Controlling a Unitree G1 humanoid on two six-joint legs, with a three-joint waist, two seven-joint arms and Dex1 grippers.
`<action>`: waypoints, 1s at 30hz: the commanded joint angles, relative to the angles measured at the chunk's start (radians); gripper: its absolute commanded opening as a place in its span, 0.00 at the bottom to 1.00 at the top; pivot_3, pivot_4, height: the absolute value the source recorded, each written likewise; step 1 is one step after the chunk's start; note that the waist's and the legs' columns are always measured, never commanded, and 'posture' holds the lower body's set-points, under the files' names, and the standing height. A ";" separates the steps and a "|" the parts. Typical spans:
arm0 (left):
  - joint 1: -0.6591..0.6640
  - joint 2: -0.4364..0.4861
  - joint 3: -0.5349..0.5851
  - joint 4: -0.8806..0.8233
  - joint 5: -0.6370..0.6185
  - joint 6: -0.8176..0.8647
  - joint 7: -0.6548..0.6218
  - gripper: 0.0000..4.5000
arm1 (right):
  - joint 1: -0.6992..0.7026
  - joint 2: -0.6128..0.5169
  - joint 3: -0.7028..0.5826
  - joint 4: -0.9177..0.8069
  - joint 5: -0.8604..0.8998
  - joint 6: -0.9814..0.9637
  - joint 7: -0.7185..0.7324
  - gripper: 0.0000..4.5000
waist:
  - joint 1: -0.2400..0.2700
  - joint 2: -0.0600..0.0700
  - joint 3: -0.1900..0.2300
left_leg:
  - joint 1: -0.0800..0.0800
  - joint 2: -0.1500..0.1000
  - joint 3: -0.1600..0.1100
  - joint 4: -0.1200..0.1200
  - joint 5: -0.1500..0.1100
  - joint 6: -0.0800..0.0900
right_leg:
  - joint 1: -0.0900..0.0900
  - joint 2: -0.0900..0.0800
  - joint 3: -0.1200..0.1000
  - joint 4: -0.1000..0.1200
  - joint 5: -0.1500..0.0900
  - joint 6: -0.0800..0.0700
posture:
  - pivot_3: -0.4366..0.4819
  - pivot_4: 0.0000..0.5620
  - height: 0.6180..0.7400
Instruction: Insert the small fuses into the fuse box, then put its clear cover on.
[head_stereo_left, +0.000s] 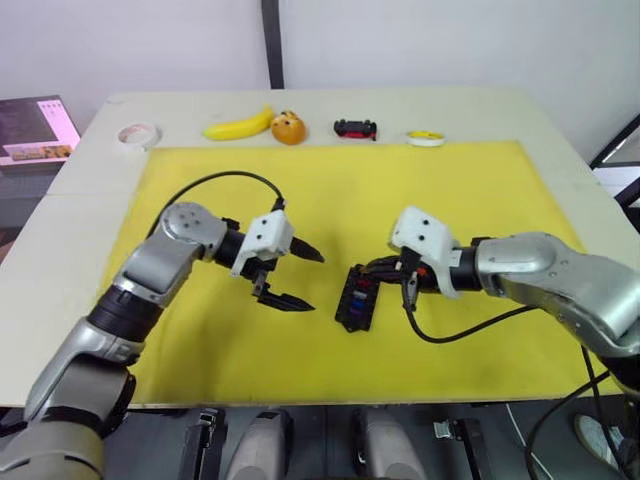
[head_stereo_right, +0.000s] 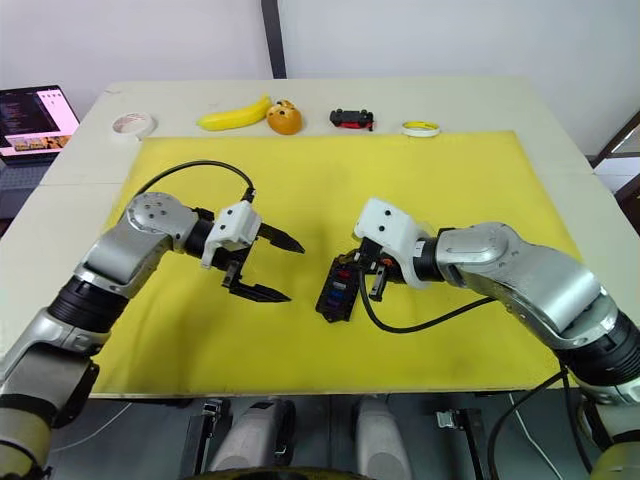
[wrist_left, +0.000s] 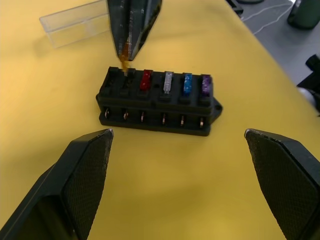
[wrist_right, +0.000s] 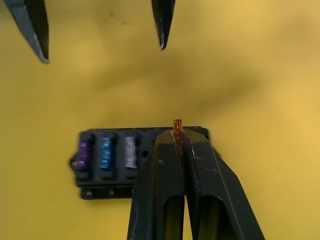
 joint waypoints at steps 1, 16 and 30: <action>-0.025 -0.016 0.021 -0.002 0.027 -0.023 -0.001 0.99 | -0.007 0.012 -0.003 -0.004 -0.077 -0.033 0.045 0.00 | 0.000 0.000 0.000 | 0.000 0.000 0.000 0.000 0.000 0.000 | 0.000 0.000 0.000 0.000 0.000 0.000 | 0.48 0.27 1.00; -0.015 -0.038 0.033 -0.009 0.058 -0.025 -0.003 0.99 | 0.034 0.070 -0.017 -0.010 -0.209 -0.043 0.121 0.00 | 0.000 0.000 0.000 | 0.000 0.000 0.000 0.001 0.001 0.000 | 0.000 0.000 0.000 0.001 0.000 0.000 | 0.48 0.27 1.00; -0.006 -0.045 0.034 -0.017 0.063 -0.029 0.000 0.99 | 0.034 0.094 -0.024 0.001 -0.280 -0.052 0.167 0.00 | 0.000 0.000 0.000 | 0.000 0.000 0.000 0.001 0.001 -0.001 | 0.000 0.000 0.000 0.002 0.000 0.000 | 0.48 0.27 1.00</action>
